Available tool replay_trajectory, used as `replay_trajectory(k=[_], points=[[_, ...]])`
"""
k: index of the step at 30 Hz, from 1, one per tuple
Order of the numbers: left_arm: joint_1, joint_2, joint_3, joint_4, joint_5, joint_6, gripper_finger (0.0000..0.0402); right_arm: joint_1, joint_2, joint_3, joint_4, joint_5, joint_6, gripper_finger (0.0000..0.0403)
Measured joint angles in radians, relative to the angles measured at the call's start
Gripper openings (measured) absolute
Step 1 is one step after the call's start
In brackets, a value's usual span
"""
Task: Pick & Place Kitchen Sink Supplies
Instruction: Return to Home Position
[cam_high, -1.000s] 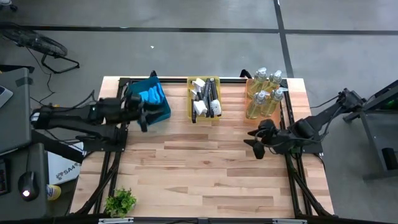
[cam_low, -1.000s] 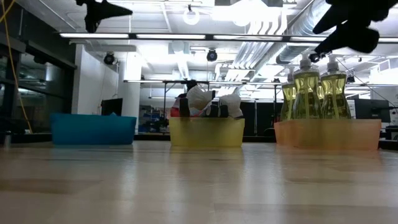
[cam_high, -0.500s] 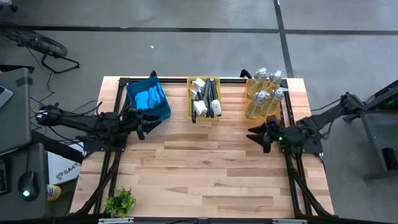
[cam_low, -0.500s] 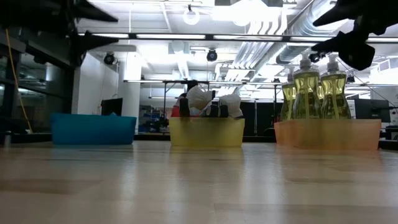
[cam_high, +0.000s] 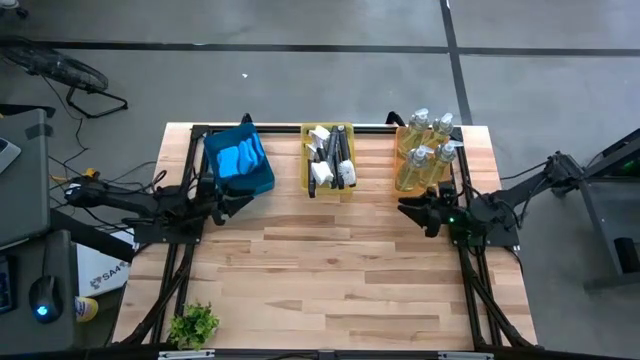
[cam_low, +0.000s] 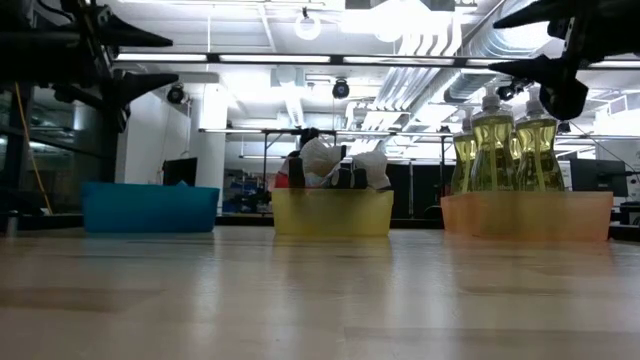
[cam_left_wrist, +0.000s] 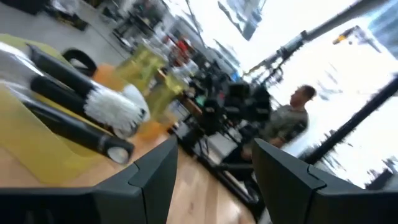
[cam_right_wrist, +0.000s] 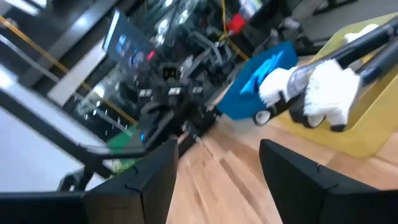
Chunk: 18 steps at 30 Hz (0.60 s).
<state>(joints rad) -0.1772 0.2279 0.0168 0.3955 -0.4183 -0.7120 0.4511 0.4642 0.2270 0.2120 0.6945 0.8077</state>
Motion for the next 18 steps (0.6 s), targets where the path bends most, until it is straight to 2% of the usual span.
replay_trajectory(k=[5, 12, 18], points=[[0.0, 0.0, -0.001, -0.003, 0.067, 0.0, 0.0202, 0.0, 0.006, -0.044, 0.105, 0.08, -0.021, 0.022], [0.0, 0.003, -0.003, -0.032, 0.06, 0.009, 0.0202, -0.002, 0.007, -0.111, 0.175, 0.174, 0.008, 0.022], [0.0, 0.003, -0.004, -0.108, 0.037, 0.0, 0.0202, -0.052, 0.006, -0.179, 0.222, 0.163, 0.051, 0.022]])
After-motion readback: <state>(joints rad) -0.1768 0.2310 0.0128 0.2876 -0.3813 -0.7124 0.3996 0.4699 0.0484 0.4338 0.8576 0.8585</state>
